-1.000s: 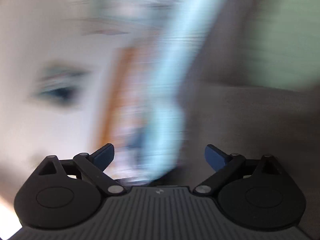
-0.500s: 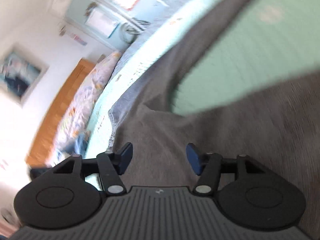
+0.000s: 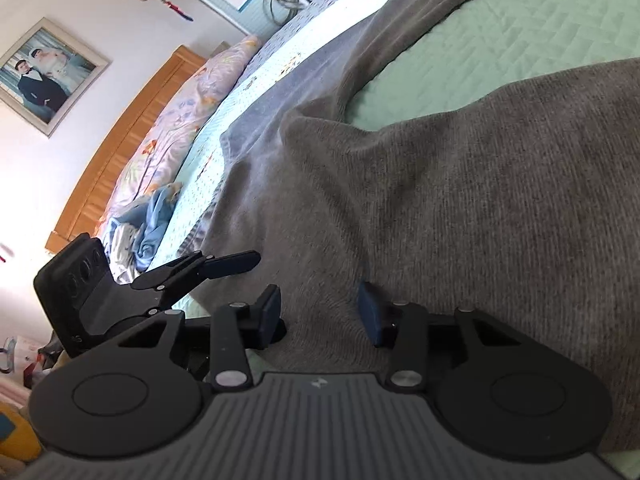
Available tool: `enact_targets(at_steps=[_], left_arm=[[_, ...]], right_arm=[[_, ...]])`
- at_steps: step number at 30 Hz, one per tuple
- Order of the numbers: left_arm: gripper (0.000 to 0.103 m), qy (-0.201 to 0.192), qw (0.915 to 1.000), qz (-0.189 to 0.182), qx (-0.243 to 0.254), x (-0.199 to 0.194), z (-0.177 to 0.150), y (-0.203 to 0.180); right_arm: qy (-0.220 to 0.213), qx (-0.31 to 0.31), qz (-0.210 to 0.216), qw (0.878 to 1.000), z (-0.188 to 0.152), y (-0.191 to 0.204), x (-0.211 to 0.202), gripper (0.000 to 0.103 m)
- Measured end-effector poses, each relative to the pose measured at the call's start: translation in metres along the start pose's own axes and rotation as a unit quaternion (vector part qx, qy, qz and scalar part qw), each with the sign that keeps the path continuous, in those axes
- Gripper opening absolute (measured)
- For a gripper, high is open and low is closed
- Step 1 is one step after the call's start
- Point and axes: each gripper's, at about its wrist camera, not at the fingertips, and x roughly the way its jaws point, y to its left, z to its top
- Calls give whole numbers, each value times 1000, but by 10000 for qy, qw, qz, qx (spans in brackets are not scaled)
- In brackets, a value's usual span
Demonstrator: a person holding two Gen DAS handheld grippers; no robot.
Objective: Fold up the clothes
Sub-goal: 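Grasp the sweater edge with the right gripper and lift it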
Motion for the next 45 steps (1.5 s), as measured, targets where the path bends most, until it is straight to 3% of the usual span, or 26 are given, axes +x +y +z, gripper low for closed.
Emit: enact_targets(at_steps=[3,6,8,11,14,18,20,24,28,29,31,33,34,35,37,38,41,43,45], left_arm=[[102,20,10000,-77,-8,-3,1,4],[102,-107,9994,-243,-235,-5,8,4],[102,-192,9984,-354,-387,-7,13,5],[102,-422,9968,-491,-470,-7,22,1],[102,-604,9977,-276,-99,4,32,-13],[102,-314,9993,-217,-42,31,28,-12],[102,-435,9987,-246,-137,32,16,-11],[102,-423,9988,-230,96,31,8,-16],[102,-403,9985,-364,-17,30,8,-11],[102,-404,9985,-376,4,30,7,-11],[102,-416,9983,-395,29,29,5,-10],[102,-435,9982,-423,13,29,4,-11],[102,-433,9981,-439,13,29,4,-11],[102,-429,9980,-456,17,30,5,-10],[102,-427,9979,-495,18,30,5,-10],[102,-427,9978,-509,16,31,5,-9],[102,-426,9976,-538,23,33,7,-7],[102,-422,9976,-545,40,34,8,-7],[102,-426,9976,-551,42,34,8,-6]], right_arm=[[-23,448,558,9974,0,-13,-12,54],[-461,1101,1231,9852,7,-28,-25,69],[-775,1329,1415,9779,19,-34,-33,70],[-1088,1661,1220,9725,54,-38,-29,74],[-1148,2187,912,9647,92,-50,-6,74],[-1034,2900,780,9482,125,-74,41,75],[-953,3158,745,9411,134,-81,60,75],[-773,3176,525,9436,154,-75,87,75],[-588,3361,127,9399,174,-70,103,77],[-573,3409,83,9383,177,-71,105,80],[-565,3410,65,9383,183,-66,112,97],[-536,3154,-7,9474,191,-58,117,98],[-532,2990,-39,9528,194,-54,120,95],[-547,2723,-79,9606,198,-50,124,85],[-538,2048,-418,9764,207,-41,126,15],[-498,1783,-559,9811,210,-39,127,10],[-509,802,-899,9914,220,-31,129,10],[-692,20,-1095,9916,228,-20,128,10],[-840,-344,-1355,9866,232,-17,129,10]])
